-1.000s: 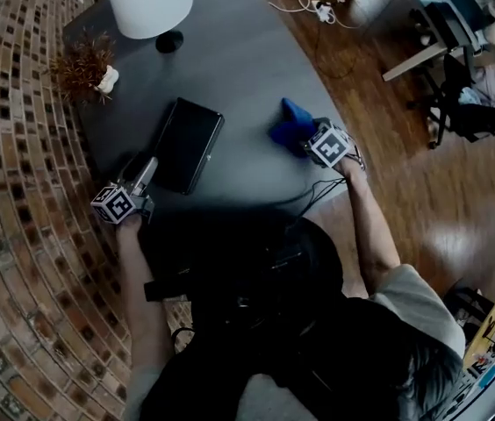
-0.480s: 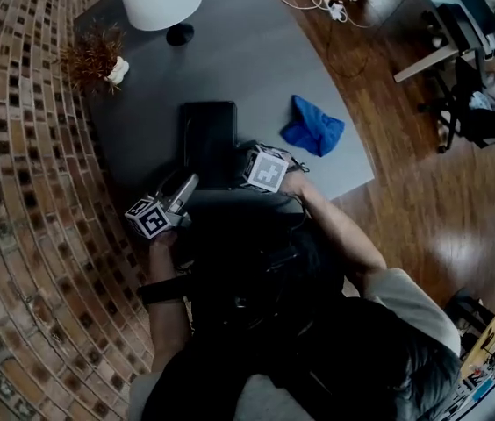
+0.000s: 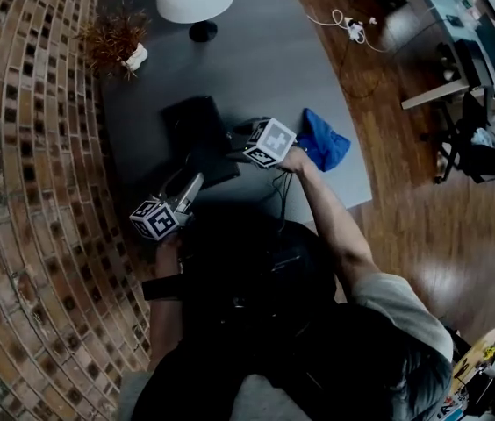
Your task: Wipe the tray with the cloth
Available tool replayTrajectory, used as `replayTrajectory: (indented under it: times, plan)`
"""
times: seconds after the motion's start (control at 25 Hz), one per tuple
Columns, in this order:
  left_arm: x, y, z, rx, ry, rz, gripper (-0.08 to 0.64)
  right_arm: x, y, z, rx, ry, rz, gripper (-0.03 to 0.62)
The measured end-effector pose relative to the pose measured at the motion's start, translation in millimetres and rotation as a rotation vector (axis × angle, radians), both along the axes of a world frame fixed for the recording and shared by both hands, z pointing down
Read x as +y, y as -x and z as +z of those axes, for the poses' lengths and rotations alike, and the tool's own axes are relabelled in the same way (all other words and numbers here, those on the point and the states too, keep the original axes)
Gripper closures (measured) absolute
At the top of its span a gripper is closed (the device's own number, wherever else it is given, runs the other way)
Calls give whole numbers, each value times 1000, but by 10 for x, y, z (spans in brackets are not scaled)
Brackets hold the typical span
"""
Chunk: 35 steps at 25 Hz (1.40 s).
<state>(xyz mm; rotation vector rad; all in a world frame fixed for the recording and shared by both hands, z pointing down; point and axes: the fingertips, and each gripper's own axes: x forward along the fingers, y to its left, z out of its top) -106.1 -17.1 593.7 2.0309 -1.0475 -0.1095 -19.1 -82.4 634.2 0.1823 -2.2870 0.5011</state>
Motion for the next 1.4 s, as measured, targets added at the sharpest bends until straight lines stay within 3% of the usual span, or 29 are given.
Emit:
replayTrajectory:
  times: [0.12,0.16,0.24,0.32,0.44,0.6,0.68,0.84,0.96,1.12,1.24,1.4]
  plan:
    - [-255,93,6,-100,-22,21,298,-304,-227,127,86,-137,-16,281]
    - [-367,111,58,-107,-13,31,280,-340,-232,233,152,-200,-70,281]
    - [-572,157,162,-78,17,28,276,-300,-158,427,283,-332,-230,391]
    - [-711,145,178,-49,30,38,278,-230,-28,516,355,-429,-362,391]
    - [-775,33,201,-123,35,119,308,-206,97,538,396,-462,-450,394]
    - [-764,-36,211,-164,27,157,316,-218,-6,648,532,-480,-577,399]
    - [-736,-83,236,-231,13,189,305,-209,6,737,571,-522,-634,399]
    - [-711,-154,182,-288,-23,227,298,-300,74,810,618,-601,-647,511]
    - [-610,-227,229,-366,-40,284,299,-296,-31,810,634,-604,-647,511]
    - [-507,-308,363,-489,-70,368,311,-450,-570,844,721,-615,-610,512]
    - [-512,-286,373,-499,-75,375,331,-563,-1036,890,789,-593,-590,512]
    - [-518,-286,370,-494,-74,376,356,-518,-1187,906,735,-550,-543,512]
